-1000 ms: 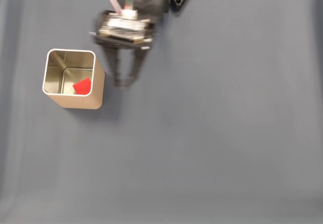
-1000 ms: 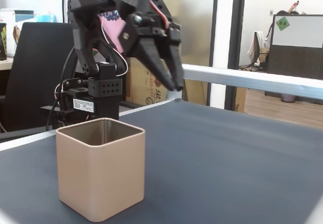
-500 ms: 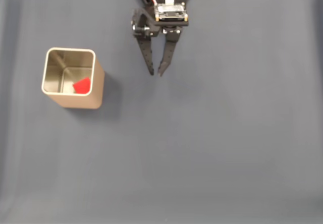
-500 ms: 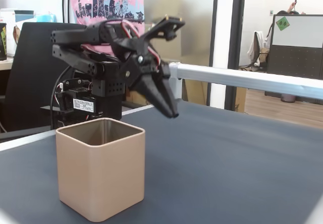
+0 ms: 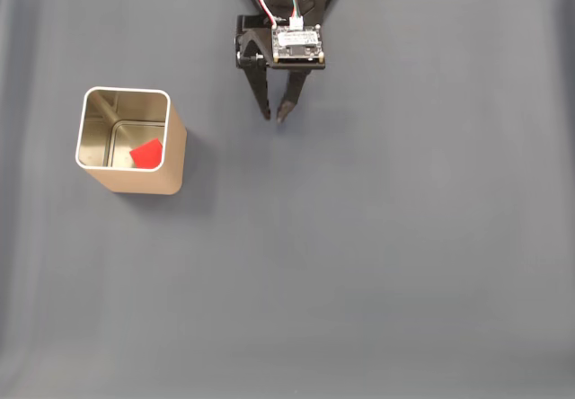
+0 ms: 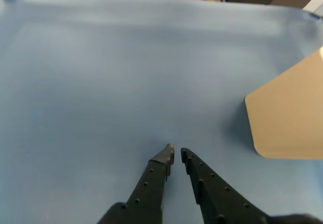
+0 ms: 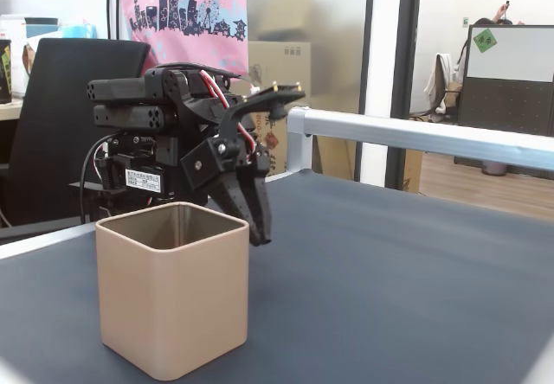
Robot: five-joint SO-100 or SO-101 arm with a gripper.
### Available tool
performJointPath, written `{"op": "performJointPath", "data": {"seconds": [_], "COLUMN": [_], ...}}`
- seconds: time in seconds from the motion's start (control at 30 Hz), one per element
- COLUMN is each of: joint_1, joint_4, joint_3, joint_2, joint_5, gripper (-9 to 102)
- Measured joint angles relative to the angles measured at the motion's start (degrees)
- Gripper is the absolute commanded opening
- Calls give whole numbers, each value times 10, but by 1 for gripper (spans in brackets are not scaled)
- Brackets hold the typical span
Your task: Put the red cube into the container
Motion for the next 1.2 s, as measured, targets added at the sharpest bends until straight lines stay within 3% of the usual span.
{"op": "performJointPath", "data": {"seconds": [0.23, 0.53, 1.2], "joint_1": [0, 7, 36], "joint_4": [110, 161, 191], "joint_3": [1, 1, 1], "joint_2": [14, 19, 23], "joint_5": [18, 18, 21], "gripper": [0, 0, 1]}}
